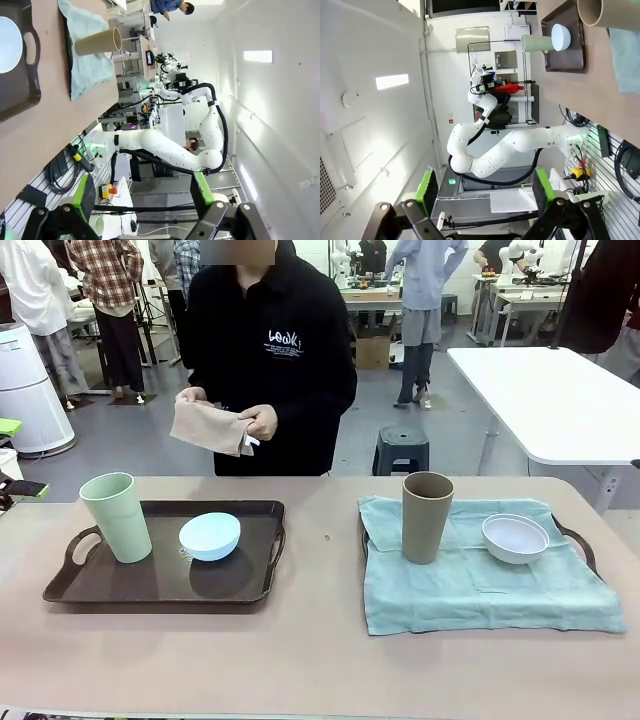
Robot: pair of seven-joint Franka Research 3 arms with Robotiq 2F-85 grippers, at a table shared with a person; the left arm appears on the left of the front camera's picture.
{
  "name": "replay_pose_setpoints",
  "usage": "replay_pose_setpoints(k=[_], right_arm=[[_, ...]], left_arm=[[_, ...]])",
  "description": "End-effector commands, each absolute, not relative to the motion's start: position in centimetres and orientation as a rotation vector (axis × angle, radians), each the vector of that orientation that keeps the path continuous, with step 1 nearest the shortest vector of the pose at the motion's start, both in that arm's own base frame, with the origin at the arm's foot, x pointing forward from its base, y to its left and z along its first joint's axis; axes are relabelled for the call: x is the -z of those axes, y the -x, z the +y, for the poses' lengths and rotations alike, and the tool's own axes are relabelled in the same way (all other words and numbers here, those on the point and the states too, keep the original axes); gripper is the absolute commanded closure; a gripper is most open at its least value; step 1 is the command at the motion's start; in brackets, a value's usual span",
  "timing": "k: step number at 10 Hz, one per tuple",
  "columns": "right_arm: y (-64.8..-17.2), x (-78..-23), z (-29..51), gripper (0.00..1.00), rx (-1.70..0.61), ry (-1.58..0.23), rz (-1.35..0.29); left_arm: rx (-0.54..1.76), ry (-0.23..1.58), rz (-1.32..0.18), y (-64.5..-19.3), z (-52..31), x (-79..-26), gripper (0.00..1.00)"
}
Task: Set up a tray with a mat and arrange the tableware.
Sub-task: Pick up the Picnic Bowl and Reusable plastic cup from the Handle tray in front of the human's position and hold them in the air.
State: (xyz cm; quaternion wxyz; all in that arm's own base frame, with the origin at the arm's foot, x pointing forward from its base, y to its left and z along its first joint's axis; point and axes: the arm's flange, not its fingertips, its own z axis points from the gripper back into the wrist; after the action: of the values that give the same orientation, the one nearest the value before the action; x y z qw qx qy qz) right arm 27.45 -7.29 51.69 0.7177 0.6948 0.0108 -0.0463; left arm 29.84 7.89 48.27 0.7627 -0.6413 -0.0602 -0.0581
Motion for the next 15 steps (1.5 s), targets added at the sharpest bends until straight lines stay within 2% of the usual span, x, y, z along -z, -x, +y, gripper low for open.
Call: replay_pose_setpoints(k=[1, 15], right_arm=[[-27.56, -51.67, -7.09, 0.0, 0.089, -1.555, 0.005], [-27.56, -51.67, -7.09, 0.0, 0.089, -1.555, 0.005]], left_arm=[[0.128, 1.414, -0.147, -29.83, 8.34, -48.48, 0.0], [0.128, 1.414, -0.147, -29.83, 8.34, -48.48, 0.0]])
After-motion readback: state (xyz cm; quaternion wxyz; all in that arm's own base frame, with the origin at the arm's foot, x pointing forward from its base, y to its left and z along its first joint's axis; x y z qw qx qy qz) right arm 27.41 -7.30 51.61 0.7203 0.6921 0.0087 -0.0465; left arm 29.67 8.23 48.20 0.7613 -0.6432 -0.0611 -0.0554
